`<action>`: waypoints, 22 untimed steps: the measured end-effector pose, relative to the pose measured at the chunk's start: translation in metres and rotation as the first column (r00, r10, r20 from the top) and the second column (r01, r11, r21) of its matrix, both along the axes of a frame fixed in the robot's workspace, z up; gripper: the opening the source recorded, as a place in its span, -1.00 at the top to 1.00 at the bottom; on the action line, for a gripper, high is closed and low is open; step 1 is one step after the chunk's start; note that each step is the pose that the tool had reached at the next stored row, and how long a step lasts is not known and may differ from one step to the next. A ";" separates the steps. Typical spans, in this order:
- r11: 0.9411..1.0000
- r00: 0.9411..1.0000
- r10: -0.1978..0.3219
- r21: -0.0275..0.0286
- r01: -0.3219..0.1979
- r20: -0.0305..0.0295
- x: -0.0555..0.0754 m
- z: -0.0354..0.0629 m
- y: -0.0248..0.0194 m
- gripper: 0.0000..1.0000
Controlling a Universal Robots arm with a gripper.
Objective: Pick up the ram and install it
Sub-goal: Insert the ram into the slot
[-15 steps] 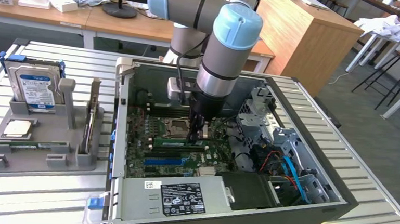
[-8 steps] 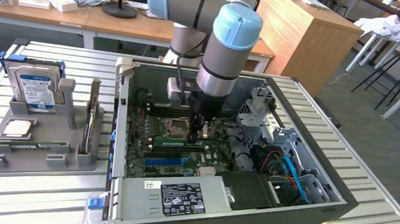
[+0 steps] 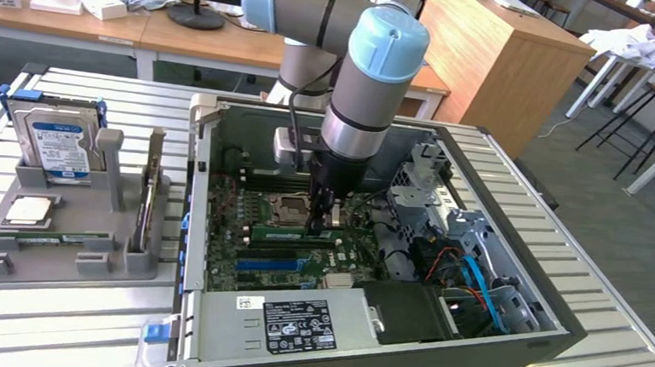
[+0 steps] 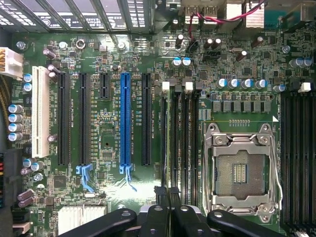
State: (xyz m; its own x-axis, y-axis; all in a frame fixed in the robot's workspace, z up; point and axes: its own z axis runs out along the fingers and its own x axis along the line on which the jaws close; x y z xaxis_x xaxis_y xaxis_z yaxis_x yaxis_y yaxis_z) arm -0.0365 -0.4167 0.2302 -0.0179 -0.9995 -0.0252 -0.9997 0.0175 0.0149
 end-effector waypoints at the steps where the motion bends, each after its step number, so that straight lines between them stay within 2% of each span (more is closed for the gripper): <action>1: 1.000 1.000 0.000 0.000 0.000 0.000 0.000 -0.0001 0.0000 0.76; 22: 1.000 1.000 0.004 0.001 -0.004 0.000 0.000 -0.0014 0.0000 0.76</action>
